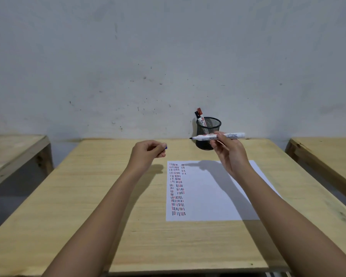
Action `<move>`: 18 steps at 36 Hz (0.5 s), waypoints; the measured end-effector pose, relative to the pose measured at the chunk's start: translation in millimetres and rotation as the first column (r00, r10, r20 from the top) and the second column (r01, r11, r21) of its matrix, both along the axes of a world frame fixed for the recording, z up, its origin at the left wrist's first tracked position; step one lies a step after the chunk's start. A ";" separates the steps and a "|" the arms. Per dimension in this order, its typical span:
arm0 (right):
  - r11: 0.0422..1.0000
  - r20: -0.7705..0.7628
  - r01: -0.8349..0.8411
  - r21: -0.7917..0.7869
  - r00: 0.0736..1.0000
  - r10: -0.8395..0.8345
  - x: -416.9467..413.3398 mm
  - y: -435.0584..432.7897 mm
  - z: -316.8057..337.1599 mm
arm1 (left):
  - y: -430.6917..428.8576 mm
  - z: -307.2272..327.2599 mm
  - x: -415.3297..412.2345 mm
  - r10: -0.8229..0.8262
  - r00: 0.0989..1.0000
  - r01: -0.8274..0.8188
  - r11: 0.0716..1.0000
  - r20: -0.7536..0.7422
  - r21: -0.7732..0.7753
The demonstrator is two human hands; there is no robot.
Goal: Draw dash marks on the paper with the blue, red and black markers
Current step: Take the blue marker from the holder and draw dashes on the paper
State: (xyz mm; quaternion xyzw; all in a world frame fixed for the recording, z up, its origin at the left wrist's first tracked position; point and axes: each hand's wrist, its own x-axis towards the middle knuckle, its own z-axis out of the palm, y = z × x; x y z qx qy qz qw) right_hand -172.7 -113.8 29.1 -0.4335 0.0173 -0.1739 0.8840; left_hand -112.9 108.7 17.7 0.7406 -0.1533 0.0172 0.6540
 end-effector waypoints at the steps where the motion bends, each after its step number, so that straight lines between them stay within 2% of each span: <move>1: 1.000 -0.010 0.002 0.015 1.000 -0.002 0.9 -1.8 -2.7 | 6.0 -3.7 2.6 0.023 1.000 -0.023 0.996 0.009 0.088; 4: 0.999 -0.042 0.023 0.025 0.999 -0.022 4.8 -2.3 -13.9 | 15.6 -16.9 7.1 0.100 0.994 -0.110 0.904 0.047 0.414; 8: 0.996 -0.075 0.053 -0.068 0.996 -0.058 4.6 5.8 -29.9 | 15.6 -33.4 9.6 0.085 0.996 -0.087 0.785 0.032 0.614; 14: 0.962 -0.176 0.115 -0.247 0.971 -0.161 7.7 14.0 -43.6 | 3.6 -34.9 14.2 0.056 0.998 -0.066 0.708 0.038 0.703; 18: 0.984 -0.236 0.094 -0.150 0.963 -0.128 10.5 18.4 -43.3 | -2.5 -37.3 12.2 0.046 0.996 -0.083 0.713 0.071 0.696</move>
